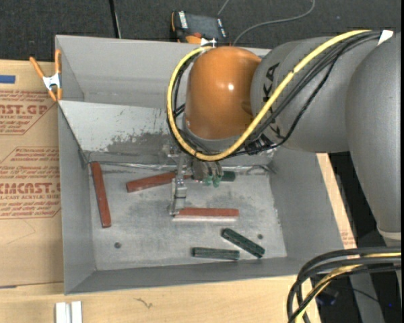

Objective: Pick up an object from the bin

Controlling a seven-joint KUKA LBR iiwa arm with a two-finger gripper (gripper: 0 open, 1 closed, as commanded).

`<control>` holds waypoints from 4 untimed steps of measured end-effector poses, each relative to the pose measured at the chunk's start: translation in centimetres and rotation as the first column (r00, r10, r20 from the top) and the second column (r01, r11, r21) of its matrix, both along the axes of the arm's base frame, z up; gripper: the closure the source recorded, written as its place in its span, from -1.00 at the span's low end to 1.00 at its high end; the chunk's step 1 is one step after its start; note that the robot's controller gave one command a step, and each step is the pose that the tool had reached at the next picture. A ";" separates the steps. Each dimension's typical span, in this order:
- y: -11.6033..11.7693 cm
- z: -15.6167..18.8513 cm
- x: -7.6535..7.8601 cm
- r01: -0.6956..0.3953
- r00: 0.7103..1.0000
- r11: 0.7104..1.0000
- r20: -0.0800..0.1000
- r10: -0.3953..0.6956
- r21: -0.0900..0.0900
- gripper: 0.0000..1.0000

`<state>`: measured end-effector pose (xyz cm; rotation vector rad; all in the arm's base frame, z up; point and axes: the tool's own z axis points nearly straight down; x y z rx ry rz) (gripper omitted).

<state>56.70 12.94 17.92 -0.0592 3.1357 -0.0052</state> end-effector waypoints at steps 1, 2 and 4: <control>-4.3 -1.0 -0.3 0.022 1.000 1.000 -0.005 -0.022 0.002 -1.00; -6.4 -11.3 -1.6 -0.189 0.982 0.982 -0.010 0.189 0.004 -1.00; -6.3 -11.0 -1.4 -0.188 0.982 0.982 -0.005 0.188 0.005 -1.00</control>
Offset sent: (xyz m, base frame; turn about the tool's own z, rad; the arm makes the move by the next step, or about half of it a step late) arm -0.0035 -0.0408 -0.0091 0.0187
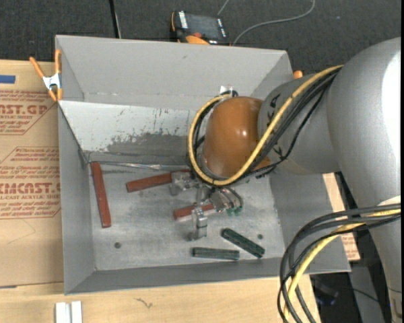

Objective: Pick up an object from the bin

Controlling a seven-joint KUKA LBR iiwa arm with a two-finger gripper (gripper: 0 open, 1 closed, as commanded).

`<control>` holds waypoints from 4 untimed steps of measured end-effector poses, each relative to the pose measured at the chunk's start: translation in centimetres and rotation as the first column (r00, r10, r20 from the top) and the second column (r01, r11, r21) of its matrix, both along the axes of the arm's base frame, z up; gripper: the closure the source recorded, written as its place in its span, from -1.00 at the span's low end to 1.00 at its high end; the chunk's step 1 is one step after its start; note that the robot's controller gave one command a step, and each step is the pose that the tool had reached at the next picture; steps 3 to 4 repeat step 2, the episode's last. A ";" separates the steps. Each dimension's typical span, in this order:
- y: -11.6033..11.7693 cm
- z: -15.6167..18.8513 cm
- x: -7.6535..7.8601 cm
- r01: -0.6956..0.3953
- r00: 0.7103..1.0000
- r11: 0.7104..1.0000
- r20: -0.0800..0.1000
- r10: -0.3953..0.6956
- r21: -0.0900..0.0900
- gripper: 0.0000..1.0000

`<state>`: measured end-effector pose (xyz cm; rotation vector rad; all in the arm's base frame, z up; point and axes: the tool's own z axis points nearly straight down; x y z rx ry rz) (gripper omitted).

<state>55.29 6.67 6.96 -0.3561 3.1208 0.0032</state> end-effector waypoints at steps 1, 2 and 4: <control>0.0 0.0 0.0 0.000 1.000 1.000 0.001 0.000 0.000 1.00; -1.4 18.5 0.8 0.093 0.996 0.996 0.011 -0.093 0.001 1.00; -1.4 18.5 0.8 0.093 0.996 0.996 0.011 -0.093 0.001 1.00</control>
Offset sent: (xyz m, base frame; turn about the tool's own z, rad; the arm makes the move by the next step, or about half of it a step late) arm 0.0000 0.0000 0.0000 0.0000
